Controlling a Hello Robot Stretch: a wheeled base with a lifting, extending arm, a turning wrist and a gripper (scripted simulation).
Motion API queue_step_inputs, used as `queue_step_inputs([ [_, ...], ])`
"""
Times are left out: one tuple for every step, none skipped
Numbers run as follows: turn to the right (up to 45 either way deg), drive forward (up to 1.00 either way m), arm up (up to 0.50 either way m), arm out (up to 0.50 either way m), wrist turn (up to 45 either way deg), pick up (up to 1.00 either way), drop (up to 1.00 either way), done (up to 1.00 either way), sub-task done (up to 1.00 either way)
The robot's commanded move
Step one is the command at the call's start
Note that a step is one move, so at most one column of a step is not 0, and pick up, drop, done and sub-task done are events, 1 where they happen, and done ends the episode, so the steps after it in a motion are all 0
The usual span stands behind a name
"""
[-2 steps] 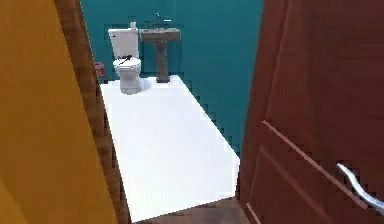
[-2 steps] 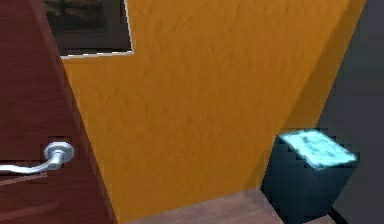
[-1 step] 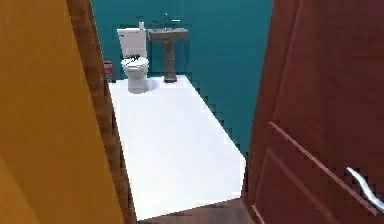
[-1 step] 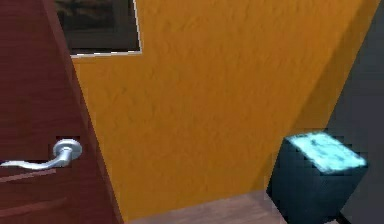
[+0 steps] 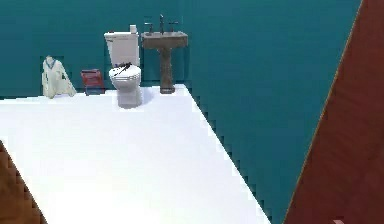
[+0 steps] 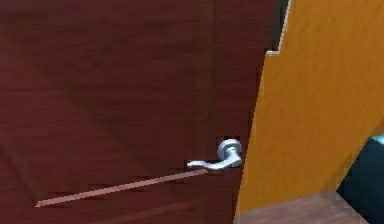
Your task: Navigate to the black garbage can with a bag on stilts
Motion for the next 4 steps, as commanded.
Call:
queue_step_inputs([
  [0.0, 0.2, 0.0, 0.0, 0.0, 0.0, 0.0, 0.0, 0.0],
  [-12.0, 0.0, 0.0, 0.0, 0.0, 0.0, 0.0, 0.0, 0.0],
  [0.0, 0.3, 0.0, 0.0, 0.0, 0.0, 0.0, 0.0, 0.0],
  [-3.0, 0.0, 0.0, 0.0, 0.0, 0.0, 0.0, 0.0, 0.0],
])
